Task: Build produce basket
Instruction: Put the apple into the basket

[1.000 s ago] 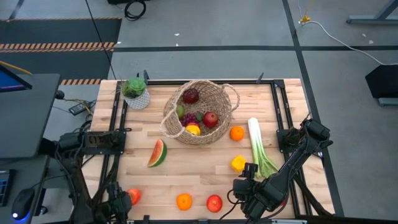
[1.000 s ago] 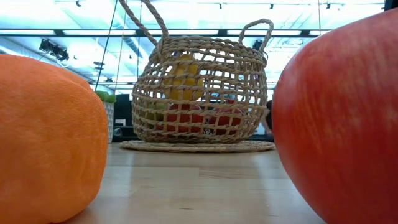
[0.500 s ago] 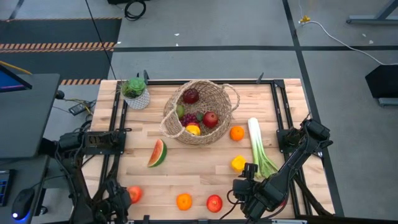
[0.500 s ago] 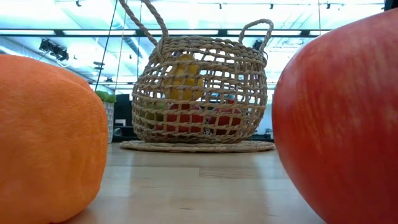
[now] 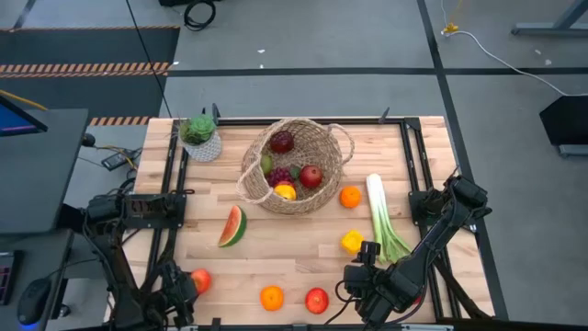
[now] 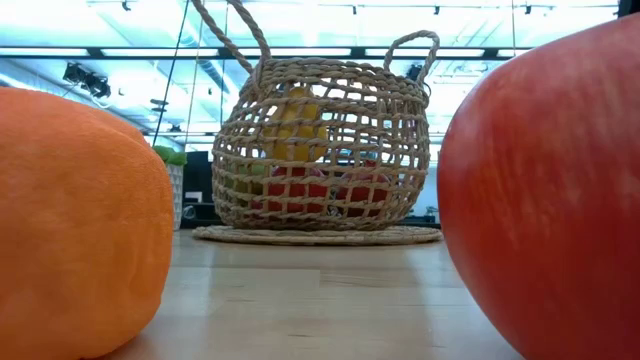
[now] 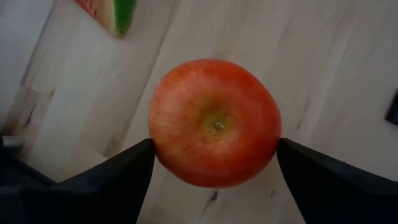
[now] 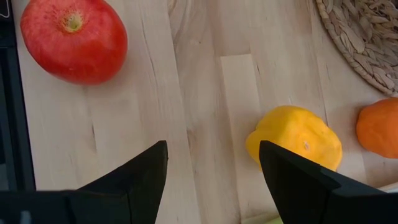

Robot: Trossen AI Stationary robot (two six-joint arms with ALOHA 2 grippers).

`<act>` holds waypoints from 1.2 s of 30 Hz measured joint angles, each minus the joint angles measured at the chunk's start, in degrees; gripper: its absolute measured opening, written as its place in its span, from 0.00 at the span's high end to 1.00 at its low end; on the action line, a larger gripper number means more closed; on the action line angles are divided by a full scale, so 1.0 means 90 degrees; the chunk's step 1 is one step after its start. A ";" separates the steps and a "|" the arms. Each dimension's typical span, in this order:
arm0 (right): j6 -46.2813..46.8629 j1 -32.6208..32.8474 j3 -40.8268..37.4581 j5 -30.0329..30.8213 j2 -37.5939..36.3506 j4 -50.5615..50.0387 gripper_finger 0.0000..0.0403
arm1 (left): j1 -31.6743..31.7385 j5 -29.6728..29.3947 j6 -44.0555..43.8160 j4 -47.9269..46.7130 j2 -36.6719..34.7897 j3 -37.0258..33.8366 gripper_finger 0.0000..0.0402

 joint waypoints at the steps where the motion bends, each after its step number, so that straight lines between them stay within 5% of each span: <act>1: 0.0000 0.0000 0.0000 0.0000 0.0000 0.0000 0.36 | 0.0000 0.0010 0.0008 -0.0001 0.0002 -0.0006 0.15; 10: -0.0009 -0.0150 0.0000 0.0426 0.0000 0.0266 0.36 | 0.0002 -0.0111 0.0043 -0.0050 0.0002 -0.0008 0.15; 16: -0.1588 -0.0587 0.0000 0.0929 0.0005 0.2258 0.36 | 0.0059 -0.0214 0.0255 -0.0126 0.0007 -0.0011 0.15; 23: -0.3550 -0.1239 0.0002 0.0198 0.0299 0.4479 0.36 | 0.0100 -0.0029 0.0263 -0.0049 0.0007 -0.0012 0.15; 36: -0.5026 -0.2179 -0.0002 -0.1500 0.1474 0.5550 0.36 | -0.0038 0.0204 0.0135 0.0004 0.0019 -0.0020 0.15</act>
